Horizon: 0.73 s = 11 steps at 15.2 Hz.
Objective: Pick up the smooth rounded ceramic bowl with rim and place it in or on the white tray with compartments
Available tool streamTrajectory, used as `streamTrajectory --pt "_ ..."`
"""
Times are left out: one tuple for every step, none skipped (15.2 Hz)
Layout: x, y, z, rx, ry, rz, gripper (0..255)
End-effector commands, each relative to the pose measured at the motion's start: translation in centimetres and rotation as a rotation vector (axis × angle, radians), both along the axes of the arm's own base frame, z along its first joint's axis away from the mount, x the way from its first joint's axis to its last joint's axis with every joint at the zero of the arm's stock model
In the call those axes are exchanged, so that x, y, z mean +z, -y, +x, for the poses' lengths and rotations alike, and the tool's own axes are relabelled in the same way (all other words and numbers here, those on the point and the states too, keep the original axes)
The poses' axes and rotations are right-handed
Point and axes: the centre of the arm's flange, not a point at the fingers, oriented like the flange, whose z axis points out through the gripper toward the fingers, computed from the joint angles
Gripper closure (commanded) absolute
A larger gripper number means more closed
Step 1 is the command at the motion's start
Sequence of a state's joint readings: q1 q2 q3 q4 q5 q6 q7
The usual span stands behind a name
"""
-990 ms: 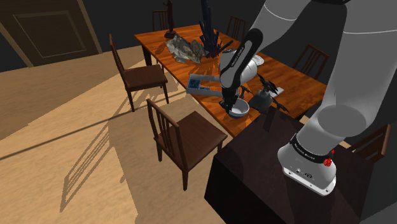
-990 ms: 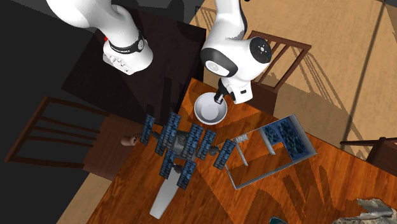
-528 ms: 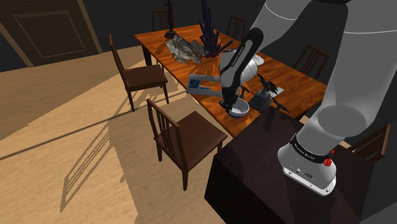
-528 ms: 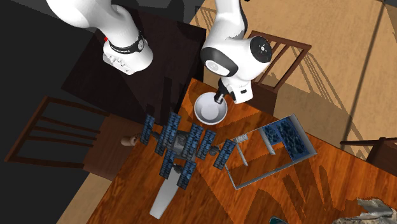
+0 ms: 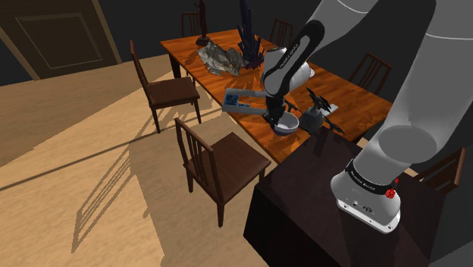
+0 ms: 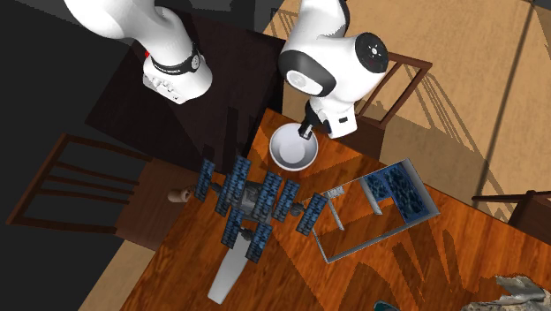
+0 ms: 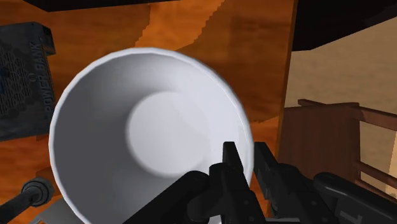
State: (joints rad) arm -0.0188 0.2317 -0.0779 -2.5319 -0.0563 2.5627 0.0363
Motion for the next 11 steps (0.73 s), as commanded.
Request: streamTrajectory --pt "1.0 0.0 0.0 0.0 0.0 0.0 255" --pt "1.6 0.0 0.0 0.0 0.0 0.0 255" --pt "2.1 0.0 0.0 0.0 0.0 0.0 255" --pt "2.6 0.0 0.0 0.0 0.0 0.0 255" --pt "3.1 0.0 0.0 0.0 0.0 0.0 255" --pt "3.7 0.0 0.0 0.0 0.0 0.0 255" --pt "4.2 0.0 0.0 0.0 0.0 0.0 255" --pt "4.7 0.0 0.0 0.0 0.0 0.0 255" --pt "5.3 0.0 0.0 0.0 0.0 0.0 255" --pt "5.8 0.0 0.0 0.0 0.0 0.0 255" --pt "6.3 0.0 0.0 0.0 0.0 0.0 255"
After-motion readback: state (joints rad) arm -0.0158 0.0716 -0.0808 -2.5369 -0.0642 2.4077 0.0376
